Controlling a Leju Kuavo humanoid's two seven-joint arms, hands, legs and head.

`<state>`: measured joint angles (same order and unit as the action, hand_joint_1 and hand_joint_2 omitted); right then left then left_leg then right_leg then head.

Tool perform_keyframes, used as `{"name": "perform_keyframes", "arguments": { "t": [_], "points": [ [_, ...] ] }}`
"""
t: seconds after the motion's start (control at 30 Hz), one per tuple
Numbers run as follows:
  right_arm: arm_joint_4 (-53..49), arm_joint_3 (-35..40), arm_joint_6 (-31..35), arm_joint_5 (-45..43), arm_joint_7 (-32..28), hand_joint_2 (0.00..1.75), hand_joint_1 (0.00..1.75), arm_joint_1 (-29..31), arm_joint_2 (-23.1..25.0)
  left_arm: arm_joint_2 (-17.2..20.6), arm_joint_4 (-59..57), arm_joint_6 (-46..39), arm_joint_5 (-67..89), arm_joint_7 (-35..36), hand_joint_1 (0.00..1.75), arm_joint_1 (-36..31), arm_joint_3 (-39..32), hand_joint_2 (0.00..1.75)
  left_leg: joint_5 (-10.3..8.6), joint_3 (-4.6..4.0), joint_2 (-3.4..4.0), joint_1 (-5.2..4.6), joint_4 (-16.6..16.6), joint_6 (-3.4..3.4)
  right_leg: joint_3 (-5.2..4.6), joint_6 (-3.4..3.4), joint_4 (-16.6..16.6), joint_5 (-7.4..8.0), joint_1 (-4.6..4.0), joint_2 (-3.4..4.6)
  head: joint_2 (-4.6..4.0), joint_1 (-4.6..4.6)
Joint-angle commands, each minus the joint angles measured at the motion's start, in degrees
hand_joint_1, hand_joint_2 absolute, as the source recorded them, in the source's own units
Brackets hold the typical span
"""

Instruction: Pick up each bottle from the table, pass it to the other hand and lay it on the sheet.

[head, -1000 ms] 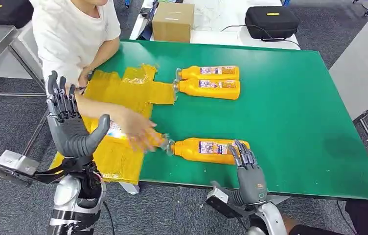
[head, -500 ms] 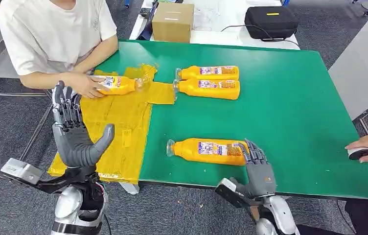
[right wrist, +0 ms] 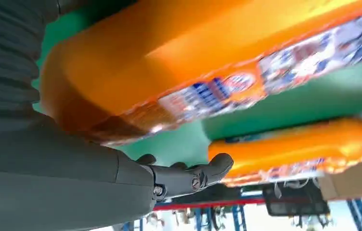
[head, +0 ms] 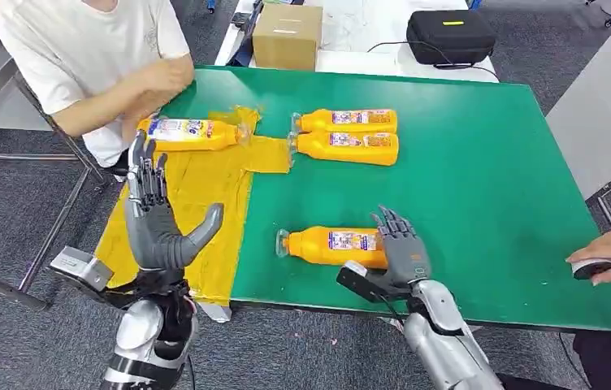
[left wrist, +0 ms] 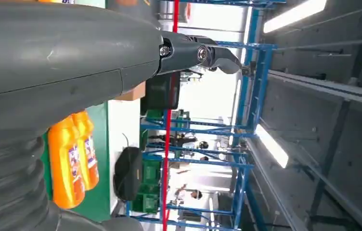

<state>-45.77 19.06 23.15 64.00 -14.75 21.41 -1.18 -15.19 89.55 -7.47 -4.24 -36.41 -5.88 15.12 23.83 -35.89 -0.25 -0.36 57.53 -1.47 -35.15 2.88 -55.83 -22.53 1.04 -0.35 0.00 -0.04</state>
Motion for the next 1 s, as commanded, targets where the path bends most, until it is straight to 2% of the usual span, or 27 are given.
{"name": "perform_keyframes", "arguments": {
  "t": [0.03,0.17,0.23,0.3,0.33,0.37,0.47,0.5,0.53,0.57,0.6,0.63,0.77,0.83,0.9,1.0],
  "points": [
    [13.5,4.14,-1.74,-0.73,-1.01,1.75,0.0,8.36,3.16,1.39,-7.14,-1.55,0.98,0.11,0.0,-4.12,0.72,1.75,0.08,0.28,0.14,0.05,-0.04,0.08,0.24,-0.1,0.05,-0.03,-0.06,0.14,0.0,0.0],
    [13.32,6.13,-4.51,-0.47,1.27,1.75,0.0,8.72,2.89,1.76,-6.92,-2.22,1.31,0.21,0.0,-4.43,0.24,1.75,0.08,0.32,0.08,0.05,-0.04,0.12,0.3,-0.14,0.05,-0.07,-0.06,0.06,0.0,0.0],
    [13.7,8.25,-10.26,0.41,6.43,1.75,0.0,9.59,2.54,2.11,-5.25,-3.19,2.34,0.83,0.0,-3.22,-0.51,1.75,0.12,0.38,0.08,0.07,-0.02,0.14,0.35,-0.16,0.04,-0.1,-0.08,0.07,0.0,0.0],
    [14.17,9.49,-14.19,-0.5,9.11,1.75,0.0,10.11,2.04,2.2,-4.43,-2.47,3.25,1.48,0.0,-2.15,-0.97,1.75,0.08,0.23,0.21,0.04,-0.04,0.07,0.17,-0.1,0.05,-0.02,-0.04,0.19,0.0,0.0],
    [14.52,10.65,-15.14,0.05,10.37,1.75,0.0,10.51,1.64,2.03,-4.35,-2.36,3.56,1.54,0.0,-1.89,-1.15,1.75,0.14,0.38,0.24,0.06,-0.04,0.11,0.3,-0.15,0.05,-0.05,-0.07,0.23,0.0,-0.02],
    [14.79,11.11,-15.52,0.34,11.18,1.75,0.1,10.76,1.47,2.02,-4.28,-2.26,3.74,1.6,0.0,-1.77,-1.16,1.75,0.09,0.37,0.19,0.04,-0.07,0.08,0.28,-0.12,0.07,-0.03,-0.05,0.17,0.0,0.0],
    [14.81,11.1,-15.59,0.33,11.14,1.75,0.1,10.89,1.38,1.99,-4.29,-2.26,3.75,1.6,0.0,-1.75,-1.14,1.75,0.08,0.6,0.2,0.07,-0.08,0.1,0.51,-0.13,0.13,-0.03,-0.08,0.11,0.0,-0.02],
    [15.38,11.26,-16.51,0.34,12.63,1.75,1.33,11.15,1.35,1.92,-4.5,-2.05,3.83,1.92,0.0,-1.9,-1.1,1.75,0.05,0.57,0.22,0.05,-0.06,0.07,0.48,-0.11,0.1,-0.02,-0.05,0.1,0.0,0.0],
    [16.43,12.27,-18.75,1.13,15.62,1.75,1.48,11.82,1.2,1.78,-4.69,-1.95,3.97,2.65,0.0,-1.91,-1.35,1.75,0.06,0.67,0.19,0.08,-0.08,0.11,0.59,-0.16,0.12,-0.03,-0.09,0.08,0.0,0.0],
    [17.87,13.58,-21.08,2.57,18.41,1.75,1.45,12.72,0.98,1.69,-5.03,-1.98,4.36,2.93,0.0,-2.13,-1.48,1.75,0.04,0.6,0.2,0.07,-0.06,0.08,0.52,-0.13,0.11,0.0,-0.07,0.1,0.0,0.0],
    [19.2,14.8,-22.67,3.29,18.63,1.75,1.43,13.88,0.96,1.68,-5.56,-2.09,5.22,3.0,0.0,-2.67,-1.49,1.75,0.05,0.67,0.21,0.07,-0.07,0.11,0.59,-0.16,0.1,-0.02,-0.07,0.12,0.0,0.0],
    [19.24,14.14,-21.85,2.94,19.85,1.75,1.73,13.81,1.14,1.63,-5.64,-2.21,5.51,3.02,0.0,-2.72,-1.55,1.75,0.04,0.61,0.22,0.05,-0.05,0.09,0.51,-0.15,0.08,0.0,-0.05,0.14,0.0,0.0],
    [19.38,14.03,-22.2,3.63,23.68,1.75,1.75,13.35,0.92,1.62,-5.29,-2.06,7.08,3.4,0.0,-2.58,-2.2,1.75,-0.03,0.78,0.11,0.04,-0.1,0.06,0.64,-0.24,0.13,0.09,-0.05,-0.02,0.0,0.0],
    [18.17,12.45,-20.57,4.41,29.67,1.75,1.75,12.46,0.06,1.61,-5.78,-2.82,9.13,3.4,0.0,-3.15,-2.31,1.75,-0.1,0.8,-0.03,0.05,-0.11,0.01,0.7,-0.26,0.14,0.06,-0.06,-0.12,0.0,-0.02],
    [16.92,10.96,-20.92,3.81,29.71,1.75,1.75,13.15,-1.78,1.71,-6.91,-3.61,9.73,3.23,0.0,-4.83,-3.29,1.75,-0.08,0.82,-0.19,0.1,-0.09,0.04,0.81,-0.29,0.16,0.02,-0.11,-0.18,0.0,-0.02],
    [15.39,9.03,-20.98,1.63,25.85,1.75,1.75,13.58,-3.23,2.06,-6.75,-3.55,9.44,3.4,0.0,-4.78,-4.24,1.75,-0.12,0.77,-0.19,0.04,-0.06,-0.01,0.77,-0.24,0.12,0.05,-0.05,-0.17,0.0,-0.02]
  ]
}}
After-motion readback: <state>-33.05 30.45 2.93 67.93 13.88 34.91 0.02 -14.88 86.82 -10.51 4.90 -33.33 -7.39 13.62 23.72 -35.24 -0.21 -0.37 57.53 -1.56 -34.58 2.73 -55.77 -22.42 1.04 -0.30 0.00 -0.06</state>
